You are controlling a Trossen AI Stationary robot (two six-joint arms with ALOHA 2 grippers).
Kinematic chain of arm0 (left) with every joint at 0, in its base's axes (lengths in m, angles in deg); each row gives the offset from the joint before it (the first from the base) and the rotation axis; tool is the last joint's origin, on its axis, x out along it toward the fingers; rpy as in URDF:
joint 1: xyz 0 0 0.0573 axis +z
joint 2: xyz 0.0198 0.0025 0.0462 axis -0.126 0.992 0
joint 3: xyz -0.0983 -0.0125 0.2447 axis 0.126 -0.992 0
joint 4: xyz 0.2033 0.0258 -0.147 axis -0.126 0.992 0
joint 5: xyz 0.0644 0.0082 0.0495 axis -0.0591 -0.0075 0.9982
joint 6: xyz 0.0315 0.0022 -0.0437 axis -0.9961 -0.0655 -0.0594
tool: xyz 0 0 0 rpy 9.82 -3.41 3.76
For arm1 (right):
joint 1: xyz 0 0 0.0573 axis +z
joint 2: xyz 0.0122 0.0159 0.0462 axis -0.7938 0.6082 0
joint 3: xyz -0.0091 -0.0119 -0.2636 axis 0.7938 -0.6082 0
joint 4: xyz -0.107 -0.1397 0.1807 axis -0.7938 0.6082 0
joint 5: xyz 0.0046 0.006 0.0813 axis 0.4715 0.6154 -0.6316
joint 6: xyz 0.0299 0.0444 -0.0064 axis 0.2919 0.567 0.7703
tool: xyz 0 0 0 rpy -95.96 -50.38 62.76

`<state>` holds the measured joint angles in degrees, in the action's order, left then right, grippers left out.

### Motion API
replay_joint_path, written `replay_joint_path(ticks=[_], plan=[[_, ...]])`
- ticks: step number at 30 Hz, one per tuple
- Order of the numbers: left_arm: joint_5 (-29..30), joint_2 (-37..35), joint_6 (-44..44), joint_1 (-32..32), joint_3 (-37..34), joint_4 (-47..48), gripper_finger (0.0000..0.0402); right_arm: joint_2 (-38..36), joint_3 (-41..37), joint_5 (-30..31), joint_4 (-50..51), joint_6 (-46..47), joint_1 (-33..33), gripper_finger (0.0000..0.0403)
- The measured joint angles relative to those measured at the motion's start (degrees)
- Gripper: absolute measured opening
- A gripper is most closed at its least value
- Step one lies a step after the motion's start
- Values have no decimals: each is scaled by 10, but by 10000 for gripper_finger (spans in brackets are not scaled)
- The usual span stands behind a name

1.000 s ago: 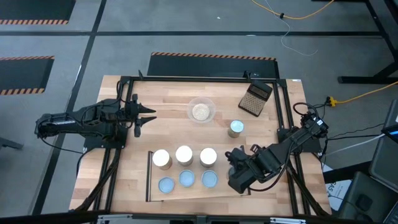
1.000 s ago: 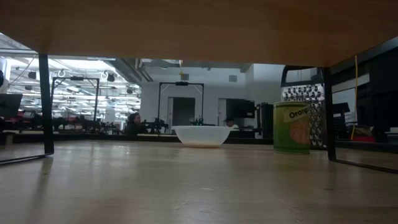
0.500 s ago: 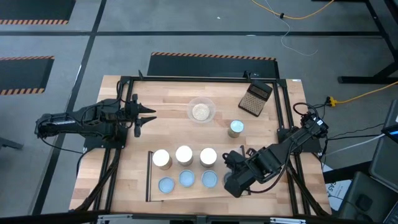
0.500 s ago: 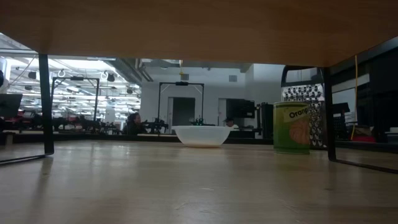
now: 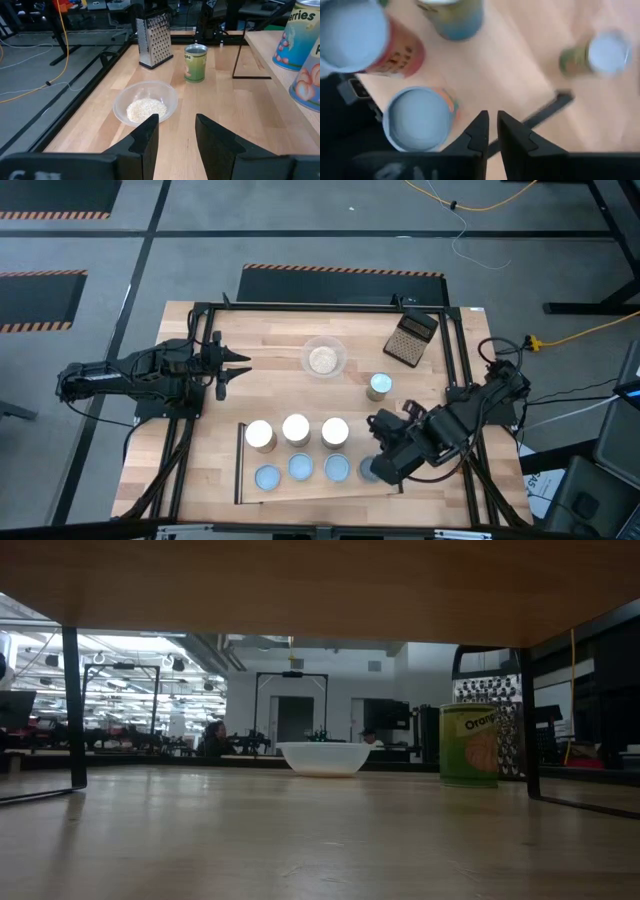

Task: Pick and place cans onto a shelf
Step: Put the large canned oranges on the shelf

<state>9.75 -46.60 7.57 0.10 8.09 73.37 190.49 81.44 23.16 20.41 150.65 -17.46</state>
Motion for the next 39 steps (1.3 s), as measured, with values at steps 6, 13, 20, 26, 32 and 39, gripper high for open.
replay_joint_path(ticks=[6, 13, 20, 26, 32, 39], plan=[[-15, 0, 0, 0, 0, -15, 121, -40, -55, 58, -2, -117, -16, 43], [-15, 28, -1, 0, 0, -113, 121, -170, -237, 78, -21, -152, -60, 43], [-15, 98, -2, 0, 0, -203, 121, -327, -408, 115, -132, -241, -125, 43], [-15, 182, 5, 0, 0, -272, 121, -377, -473, 124, -192, -380, -171, 43], [-15, 250, 31, 0, 0, -324, 121, -375, -482, 165, -207, -406, -217, 44], [-15, 292, 33, 0, 0, -356, 121, -374, -482, 154, -205, -453, -283, 99]])
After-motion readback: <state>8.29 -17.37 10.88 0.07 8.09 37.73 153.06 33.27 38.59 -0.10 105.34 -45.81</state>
